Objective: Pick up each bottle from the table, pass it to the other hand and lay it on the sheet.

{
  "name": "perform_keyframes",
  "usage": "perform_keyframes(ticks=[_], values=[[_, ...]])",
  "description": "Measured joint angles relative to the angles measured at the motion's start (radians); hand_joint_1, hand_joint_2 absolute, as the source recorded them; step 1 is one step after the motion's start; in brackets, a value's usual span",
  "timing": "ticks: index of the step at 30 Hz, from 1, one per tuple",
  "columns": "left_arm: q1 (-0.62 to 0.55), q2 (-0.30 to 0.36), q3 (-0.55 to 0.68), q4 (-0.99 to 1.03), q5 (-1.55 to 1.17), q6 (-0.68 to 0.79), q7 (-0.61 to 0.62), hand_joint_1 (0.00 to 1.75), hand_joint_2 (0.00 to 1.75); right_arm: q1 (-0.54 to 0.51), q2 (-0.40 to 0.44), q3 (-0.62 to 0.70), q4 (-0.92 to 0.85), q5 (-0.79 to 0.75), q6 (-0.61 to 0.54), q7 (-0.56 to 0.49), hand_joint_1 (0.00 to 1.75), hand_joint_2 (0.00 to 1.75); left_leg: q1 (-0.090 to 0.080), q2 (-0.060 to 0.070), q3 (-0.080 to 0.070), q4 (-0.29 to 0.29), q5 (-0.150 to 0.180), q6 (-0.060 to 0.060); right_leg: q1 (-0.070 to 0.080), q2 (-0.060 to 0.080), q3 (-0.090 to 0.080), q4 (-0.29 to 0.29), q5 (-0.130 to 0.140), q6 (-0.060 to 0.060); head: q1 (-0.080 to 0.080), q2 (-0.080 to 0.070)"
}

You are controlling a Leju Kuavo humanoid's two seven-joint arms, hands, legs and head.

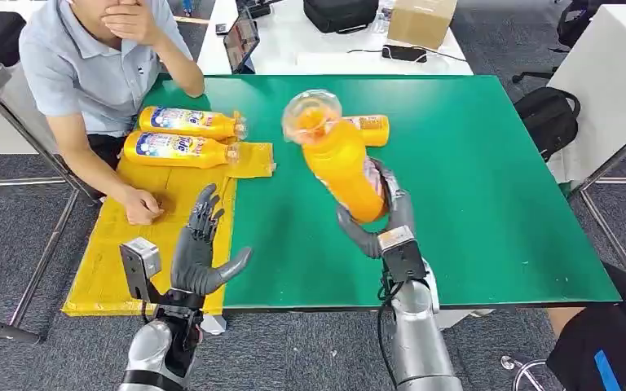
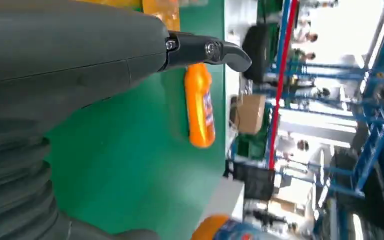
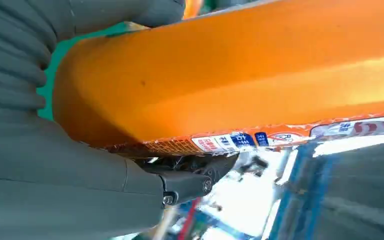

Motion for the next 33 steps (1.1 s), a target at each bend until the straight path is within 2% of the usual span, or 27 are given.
perform_keyframes(ticks=[5, 11, 19, 29, 30, 31, 33], values=[[0.008, 0.003, -0.073, 0.005, 0.038, -0.132, -0.042, 0.00, 1.75, 0.034, 0.014, 0.084, -0.022, 0.090, 0.033, 0.011, 1.75, 1.75, 0.000, 0.000, -0.001, 0.000, 0.000, 0.000, 0.000, 0.000, 0.000, 0.000, 0.000, 0.000, 0.000, 0.000], [0.009, 0.006, -0.122, -0.003, 0.014, -0.160, -0.075, 0.00, 1.75, 0.038, 0.006, 0.200, 0.091, 0.196, 0.047, 0.014, 1.75, 1.75, 0.000, 0.000, -0.002, 0.000, 0.000, 0.000, 0.000, 0.000, -0.001, 0.001, 0.000, 0.000, 0.000, 0.000], [0.031, 0.008, -0.125, -0.058, 0.000, -0.172, -0.125, 0.00, 1.75, 0.004, -0.002, 0.312, 0.278, 0.226, 0.037, 0.012, 1.75, 1.75, 0.000, 0.000, -0.003, 0.000, 0.000, 0.000, 0.000, 0.000, -0.002, 0.000, 0.000, 0.000, 0.000, 0.000], [0.056, 0.009, -0.114, -0.025, 0.074, -0.209, -0.090, 0.00, 1.75, -0.057, -0.029, 0.414, 0.429, 0.262, -0.019, -0.025, 1.75, 1.75, 0.000, 0.000, -0.003, 0.000, 0.000, 0.000, 0.000, 0.000, -0.003, 0.000, 0.000, 0.000, 0.000, 0.000], [0.057, 0.010, -0.111, -0.019, 0.079, -0.211, -0.089, 0.12, 1.75, -0.062, -0.032, 0.420, 0.437, 0.262, -0.020, -0.025, 1.75, 1.75, 0.000, 0.000, -0.003, 0.000, 0.000, 0.000, 0.000, 0.000, -0.003, 0.000, 0.000, 0.000, 0.001, 0.000], [0.057, 0.010, -0.108, -0.013, 0.080, -0.214, -0.089, 1.75, 1.75, -0.064, -0.034, 0.425, 0.444, 0.262, -0.021, -0.025, 1.75, 1.75, 0.000, 0.000, -0.003, 0.000, 0.000, 0.000, 0.000, 0.000, -0.003, 0.000, 0.000, 0.000, 0.001, 0.000], [0.057, 0.011, -0.107, -0.005, 0.080, -0.214, -0.088, 1.75, 1.75, -0.069, -0.038, 0.432, 0.455, 0.262, -0.021, -0.025, 1.75, 1.75, 0.000, 0.000, -0.003, 0.000, 0.000, 0.000, 0.000, 0.000, -0.003, 0.000, 0.000, 0.000, 0.001, 0.000]])
